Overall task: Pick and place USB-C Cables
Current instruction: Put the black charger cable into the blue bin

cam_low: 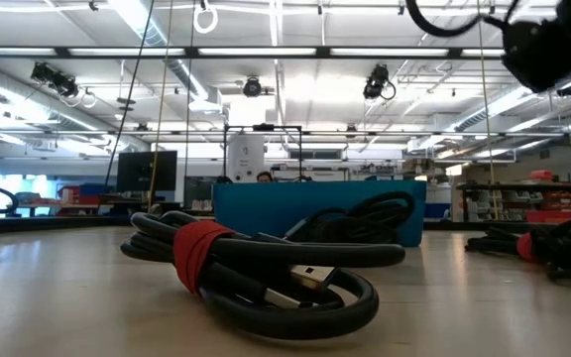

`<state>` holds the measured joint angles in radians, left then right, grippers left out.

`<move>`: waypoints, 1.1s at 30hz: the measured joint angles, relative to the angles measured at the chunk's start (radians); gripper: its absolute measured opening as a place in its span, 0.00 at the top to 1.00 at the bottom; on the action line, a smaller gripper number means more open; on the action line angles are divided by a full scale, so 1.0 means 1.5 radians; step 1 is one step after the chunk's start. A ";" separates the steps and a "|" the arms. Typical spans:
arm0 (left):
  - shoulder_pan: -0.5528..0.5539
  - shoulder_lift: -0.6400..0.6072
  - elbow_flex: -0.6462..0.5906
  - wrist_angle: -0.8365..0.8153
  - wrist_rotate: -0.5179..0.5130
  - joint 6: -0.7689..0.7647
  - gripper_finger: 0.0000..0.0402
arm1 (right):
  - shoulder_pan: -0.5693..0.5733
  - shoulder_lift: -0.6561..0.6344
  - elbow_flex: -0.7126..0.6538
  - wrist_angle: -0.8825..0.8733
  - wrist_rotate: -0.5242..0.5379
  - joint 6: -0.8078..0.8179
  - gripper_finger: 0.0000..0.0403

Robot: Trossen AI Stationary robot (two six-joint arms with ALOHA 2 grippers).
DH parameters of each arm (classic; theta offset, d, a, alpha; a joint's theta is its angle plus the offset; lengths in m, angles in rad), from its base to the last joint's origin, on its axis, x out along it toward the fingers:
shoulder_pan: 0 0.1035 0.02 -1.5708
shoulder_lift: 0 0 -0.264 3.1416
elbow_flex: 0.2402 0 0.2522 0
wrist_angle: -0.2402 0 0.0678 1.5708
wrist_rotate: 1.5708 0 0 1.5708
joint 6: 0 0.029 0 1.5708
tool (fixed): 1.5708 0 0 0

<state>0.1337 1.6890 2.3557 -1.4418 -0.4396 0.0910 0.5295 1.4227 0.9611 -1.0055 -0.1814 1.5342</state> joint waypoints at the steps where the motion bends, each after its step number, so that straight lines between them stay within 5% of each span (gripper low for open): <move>1: 0.000 0.000 0.000 0.000 0.000 0.000 0.63 | 0.005 0.000 -0.017 0.025 0.000 0.008 0.51; 25: 0.000 0.000 0.000 0.001 0.000 -0.019 0.63 | 0.016 -0.003 -0.258 0.348 0.000 -0.043 0.52; 33: 0.000 0.000 0.000 0.012 0.000 -0.023 0.63 | 0.016 -0.002 -0.267 0.343 0.025 -0.050 0.71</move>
<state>0.1335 1.6890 2.3556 -1.4237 -0.4395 0.0559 0.5533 1.4199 0.5610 -0.4908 -0.1432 1.4586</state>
